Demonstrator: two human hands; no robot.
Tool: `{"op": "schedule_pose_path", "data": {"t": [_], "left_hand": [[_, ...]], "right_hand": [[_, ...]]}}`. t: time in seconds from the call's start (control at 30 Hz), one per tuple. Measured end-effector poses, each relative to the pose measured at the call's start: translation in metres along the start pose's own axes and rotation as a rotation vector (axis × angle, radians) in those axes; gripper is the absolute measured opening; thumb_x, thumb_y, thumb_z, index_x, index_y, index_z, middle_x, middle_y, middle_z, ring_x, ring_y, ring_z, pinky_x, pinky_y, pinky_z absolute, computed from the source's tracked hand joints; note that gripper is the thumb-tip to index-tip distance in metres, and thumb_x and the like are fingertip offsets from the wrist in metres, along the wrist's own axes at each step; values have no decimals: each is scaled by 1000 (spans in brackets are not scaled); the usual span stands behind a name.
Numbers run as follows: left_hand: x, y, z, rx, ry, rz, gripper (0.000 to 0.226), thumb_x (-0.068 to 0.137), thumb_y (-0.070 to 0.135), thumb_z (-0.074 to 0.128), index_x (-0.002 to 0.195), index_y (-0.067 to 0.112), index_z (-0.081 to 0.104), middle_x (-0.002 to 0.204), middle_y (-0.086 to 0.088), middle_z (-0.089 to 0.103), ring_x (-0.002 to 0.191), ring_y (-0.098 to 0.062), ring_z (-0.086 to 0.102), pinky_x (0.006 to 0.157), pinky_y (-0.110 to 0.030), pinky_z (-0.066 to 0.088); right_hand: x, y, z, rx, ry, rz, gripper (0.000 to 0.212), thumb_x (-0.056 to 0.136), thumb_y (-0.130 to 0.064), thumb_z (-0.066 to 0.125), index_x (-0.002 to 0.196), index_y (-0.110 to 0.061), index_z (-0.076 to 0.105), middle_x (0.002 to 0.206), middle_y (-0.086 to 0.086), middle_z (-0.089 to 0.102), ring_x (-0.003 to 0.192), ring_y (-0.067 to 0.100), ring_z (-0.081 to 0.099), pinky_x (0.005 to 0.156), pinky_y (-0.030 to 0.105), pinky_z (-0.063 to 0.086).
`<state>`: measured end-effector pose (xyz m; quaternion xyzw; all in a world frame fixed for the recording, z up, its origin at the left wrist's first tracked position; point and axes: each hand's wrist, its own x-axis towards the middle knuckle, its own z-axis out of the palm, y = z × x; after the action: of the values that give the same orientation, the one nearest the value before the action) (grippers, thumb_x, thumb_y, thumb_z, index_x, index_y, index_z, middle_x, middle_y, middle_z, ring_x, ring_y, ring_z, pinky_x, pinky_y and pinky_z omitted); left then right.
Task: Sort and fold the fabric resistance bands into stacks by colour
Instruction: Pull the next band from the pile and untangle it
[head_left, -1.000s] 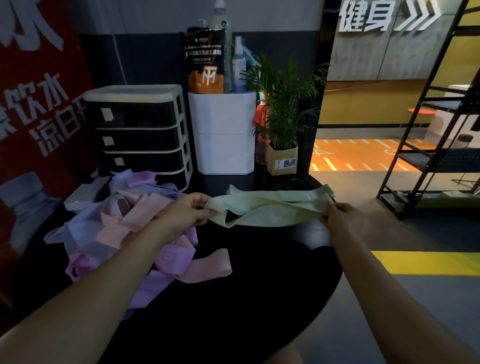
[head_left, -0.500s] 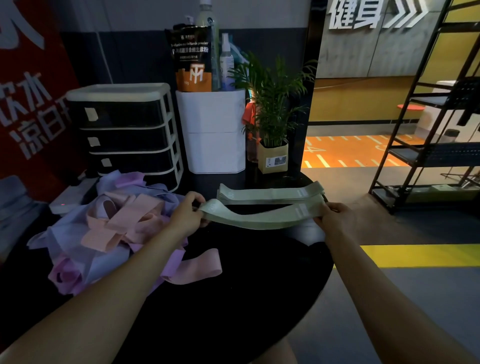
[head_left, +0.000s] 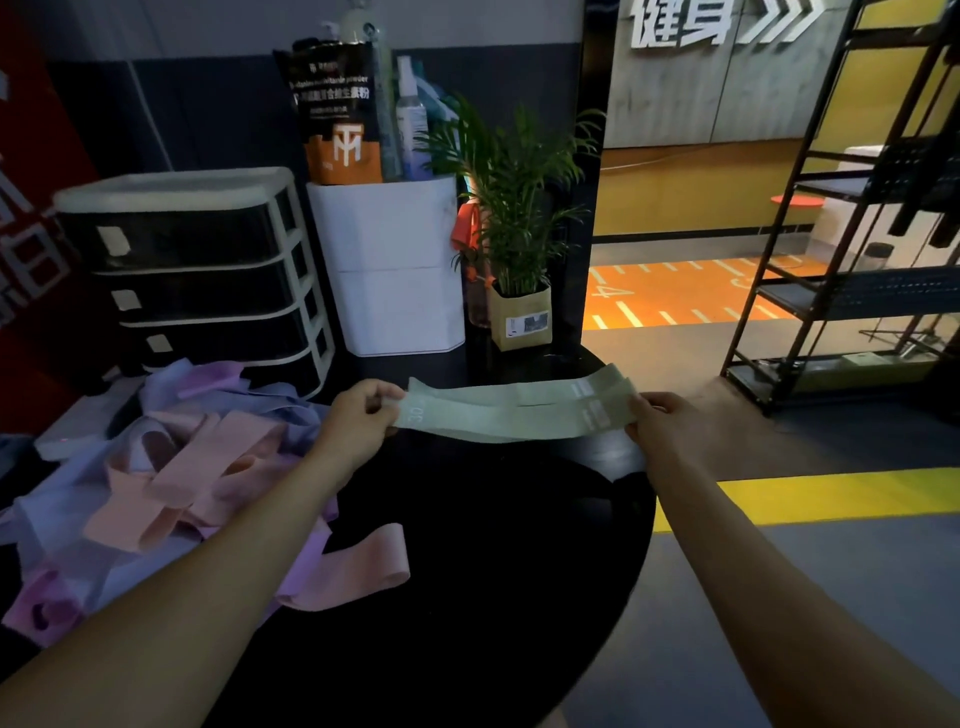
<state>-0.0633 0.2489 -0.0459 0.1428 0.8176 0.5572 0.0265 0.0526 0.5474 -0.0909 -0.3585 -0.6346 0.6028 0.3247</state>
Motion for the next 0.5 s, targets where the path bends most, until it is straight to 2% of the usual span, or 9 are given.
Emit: {"op": "schedule_pose_path", "data": {"t": [0.1,0.17,0.27,0.33,0.5], "left_hand": [[17,1,5,80,105,16,29,83,-7,54,91,21,50,91,-9,59,85,-28,60,78,-38,55],[29,4,10,90,178,-10,34,81,-4,58,100,19,44,89,-9,59,88,-32,61,82,-44,53],[50,7,19,125,248,-31,30,81,0,62,105,10,48,90,-7,58,85,-25,58,76,-32,45],[62,8,27,156,261,-33,23,81,1,63,99,9,52,90,-5,57,84,-21,55,74,-26,38],[81,2,41,180,251,-85,16,79,3,63,91,10,55,89,-5,58,85,-23,56,76,-26,39]], "right_hand": [[4,-15,2,-94,19,-54,6,80,-20,64,73,-20,65,77,5,65,80,26,62,78,41,51],[12,-23,5,-167,18,-95,4,83,-17,63,81,-16,66,80,5,63,81,22,59,75,34,46],[28,-31,11,-252,10,-163,11,84,-16,63,88,-9,71,83,5,64,82,21,58,70,30,42],[39,-33,17,-301,3,-199,13,84,-15,63,89,-7,71,83,6,65,81,22,59,68,28,40],[62,-30,29,-372,-13,-225,15,83,-13,65,94,-5,70,91,14,69,87,29,63,70,31,44]]}}
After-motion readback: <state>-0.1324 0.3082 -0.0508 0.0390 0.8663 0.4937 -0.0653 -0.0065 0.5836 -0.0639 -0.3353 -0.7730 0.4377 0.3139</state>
